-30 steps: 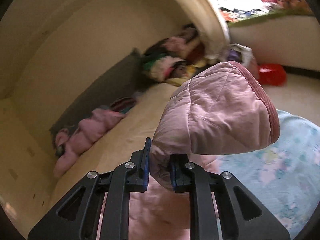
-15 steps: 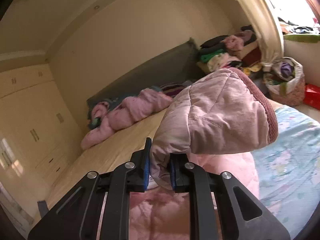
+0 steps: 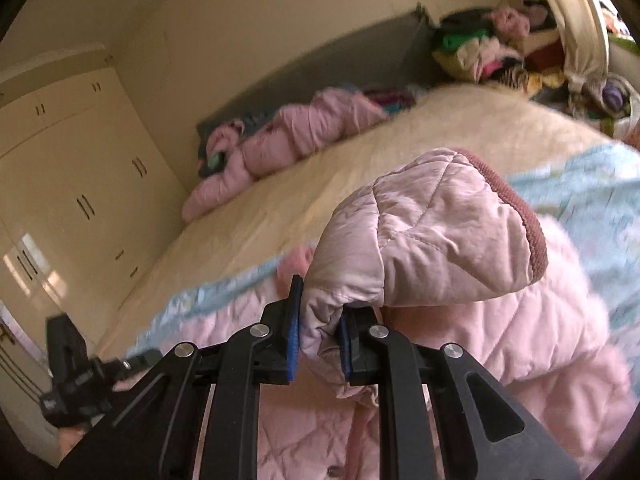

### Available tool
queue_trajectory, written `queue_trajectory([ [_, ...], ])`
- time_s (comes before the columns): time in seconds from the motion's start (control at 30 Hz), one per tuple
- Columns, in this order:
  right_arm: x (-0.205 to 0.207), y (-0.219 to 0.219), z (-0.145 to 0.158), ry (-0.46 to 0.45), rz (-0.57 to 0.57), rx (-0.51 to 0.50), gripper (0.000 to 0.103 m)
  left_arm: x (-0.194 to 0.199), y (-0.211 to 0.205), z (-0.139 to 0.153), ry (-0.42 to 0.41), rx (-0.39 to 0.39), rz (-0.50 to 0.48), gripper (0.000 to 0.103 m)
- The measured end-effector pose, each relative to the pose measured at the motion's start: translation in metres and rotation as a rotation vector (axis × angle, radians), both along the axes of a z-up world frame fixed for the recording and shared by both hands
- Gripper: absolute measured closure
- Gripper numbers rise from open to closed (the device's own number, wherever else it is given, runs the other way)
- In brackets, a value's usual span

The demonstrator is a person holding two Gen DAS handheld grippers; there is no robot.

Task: Fold large clothes
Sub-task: 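Lift the sleeve with the right tool and fold it across the jacket front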

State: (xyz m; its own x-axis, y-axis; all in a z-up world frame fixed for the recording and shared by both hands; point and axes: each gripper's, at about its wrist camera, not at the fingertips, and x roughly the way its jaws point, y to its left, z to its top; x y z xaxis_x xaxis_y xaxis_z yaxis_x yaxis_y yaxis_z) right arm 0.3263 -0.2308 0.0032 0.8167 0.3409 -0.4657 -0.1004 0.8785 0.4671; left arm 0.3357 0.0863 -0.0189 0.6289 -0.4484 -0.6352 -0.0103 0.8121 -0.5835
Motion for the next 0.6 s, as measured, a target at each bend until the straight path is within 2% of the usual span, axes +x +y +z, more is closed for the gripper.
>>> queue_trajectory([
  [0.2,0.005,0.031,-0.052,0.155,0.055,0.022,0.084,0.001,-0.003,-0.011,0.03,-0.005,-0.011,0.008],
  [0.27,0.002,0.032,-0.06,0.221,0.077,0.051,0.067,0.003,-0.005,-0.014,0.035,-0.004,-0.017,0.008],
  [0.3,-0.004,0.029,-0.061,0.232,0.075,0.085,0.053,0.004,-0.004,-0.016,0.041,-0.001,-0.018,0.008],
  [0.33,-0.011,0.027,-0.061,0.228,0.06,0.105,0.044,0.004,-0.004,-0.017,0.044,-0.001,-0.016,0.008],
  [0.37,-0.019,0.021,-0.059,0.233,0.0,0.113,0.037,0.004,-0.003,-0.018,0.047,-0.005,-0.014,0.008],
  [0.4,-0.023,0.015,-0.058,0.227,-0.041,0.131,0.027,0.004,-0.002,-0.02,0.05,-0.011,-0.012,0.008],
  [0.47,-0.033,-0.004,-0.057,0.205,-0.131,0.22,0.027,0.005,-0.001,-0.023,0.06,-0.036,-0.013,0.008],
  [0.5,-0.034,-0.01,-0.057,0.192,-0.152,0.252,0.039,0.006,0.0,-0.025,0.067,-0.059,-0.015,0.008],
  [0.53,-0.031,-0.011,-0.055,0.185,-0.133,0.263,0.069,0.006,0.001,-0.026,0.07,-0.079,-0.016,0.009],
  [0.57,-0.028,-0.008,-0.05,0.175,-0.109,0.244,0.07,0.006,0.001,-0.026,0.072,-0.096,-0.017,0.009],
  [0.6,-0.028,-0.001,-0.042,0.146,-0.081,0.204,0.076,0.006,0.003,-0.027,0.073,-0.131,-0.023,0.009],
])
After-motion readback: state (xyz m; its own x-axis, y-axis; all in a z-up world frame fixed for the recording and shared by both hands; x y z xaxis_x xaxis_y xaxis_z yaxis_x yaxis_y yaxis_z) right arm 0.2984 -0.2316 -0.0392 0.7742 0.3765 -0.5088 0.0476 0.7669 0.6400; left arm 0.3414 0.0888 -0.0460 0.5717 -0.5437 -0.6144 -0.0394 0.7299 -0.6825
